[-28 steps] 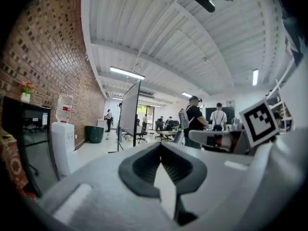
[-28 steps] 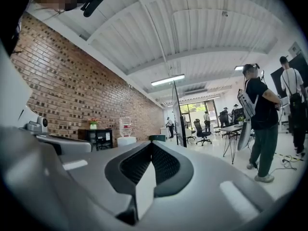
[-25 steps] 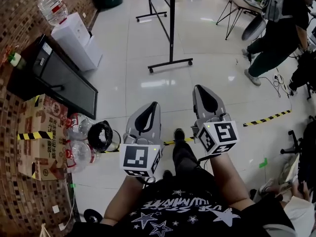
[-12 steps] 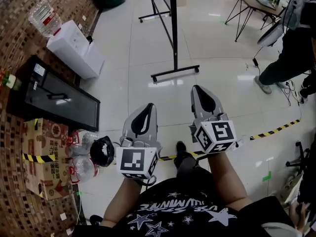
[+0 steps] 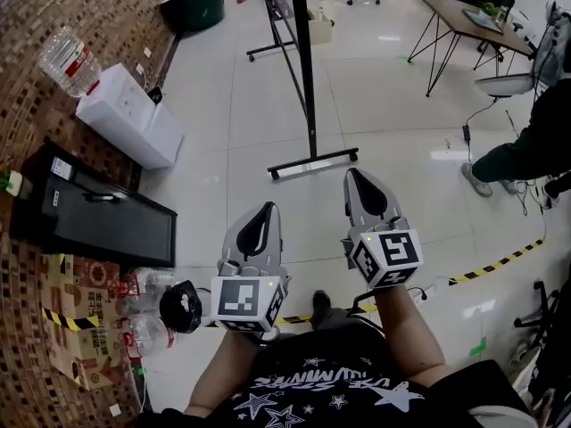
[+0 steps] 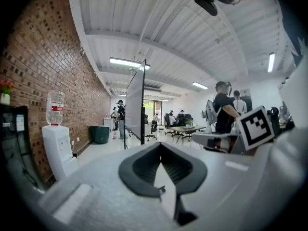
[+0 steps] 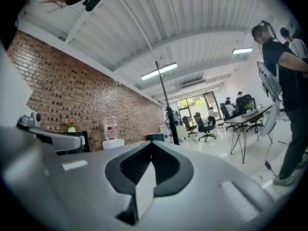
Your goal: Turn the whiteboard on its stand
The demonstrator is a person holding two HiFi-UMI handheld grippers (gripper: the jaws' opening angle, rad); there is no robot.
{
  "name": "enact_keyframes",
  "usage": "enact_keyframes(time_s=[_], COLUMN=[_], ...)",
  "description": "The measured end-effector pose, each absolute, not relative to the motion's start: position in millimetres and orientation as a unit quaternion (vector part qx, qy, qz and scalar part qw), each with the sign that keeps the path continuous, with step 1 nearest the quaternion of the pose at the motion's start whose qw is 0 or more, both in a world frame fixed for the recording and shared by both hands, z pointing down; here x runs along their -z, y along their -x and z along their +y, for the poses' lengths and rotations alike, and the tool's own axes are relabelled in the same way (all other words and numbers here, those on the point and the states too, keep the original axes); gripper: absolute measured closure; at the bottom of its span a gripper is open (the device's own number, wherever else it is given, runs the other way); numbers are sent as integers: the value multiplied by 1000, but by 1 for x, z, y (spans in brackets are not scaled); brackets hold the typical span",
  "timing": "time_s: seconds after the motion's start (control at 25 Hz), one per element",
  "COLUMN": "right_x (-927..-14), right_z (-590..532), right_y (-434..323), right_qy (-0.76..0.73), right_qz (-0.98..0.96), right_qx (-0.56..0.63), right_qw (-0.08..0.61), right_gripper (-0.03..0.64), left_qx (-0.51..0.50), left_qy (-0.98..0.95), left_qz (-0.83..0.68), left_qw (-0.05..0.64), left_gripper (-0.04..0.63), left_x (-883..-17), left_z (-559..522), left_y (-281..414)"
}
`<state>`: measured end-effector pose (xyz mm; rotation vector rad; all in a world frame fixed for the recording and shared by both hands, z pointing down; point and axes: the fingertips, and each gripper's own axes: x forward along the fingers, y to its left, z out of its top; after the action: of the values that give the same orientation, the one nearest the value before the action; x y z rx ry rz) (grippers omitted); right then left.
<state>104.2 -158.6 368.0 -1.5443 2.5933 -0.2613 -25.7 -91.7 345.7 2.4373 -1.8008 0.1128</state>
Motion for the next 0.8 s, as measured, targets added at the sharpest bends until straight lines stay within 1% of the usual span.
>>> enact_keyframes(time_s=[0.48, 0.68, 0.8], right_x=[-359, -357, -358], right_z=[-212, -245, -270], right_y=[-103, -96, -92], right_qy=[510, 512, 520], right_qz=[856, 855, 852], right_qx=[64, 49, 44], right_qw=[59, 61, 51], right_gripper=[607, 607, 607], left_qx=[-32, -18, -12], left_qy=[-806, -818, -826], left_qz=[-591, -574, -562], left_qw=[30, 39, 44], left_gripper=[589, 589, 589], left_x=[-346, -350, -353], left_z=[-146, -189, -219], left_y=[27, 27, 30])
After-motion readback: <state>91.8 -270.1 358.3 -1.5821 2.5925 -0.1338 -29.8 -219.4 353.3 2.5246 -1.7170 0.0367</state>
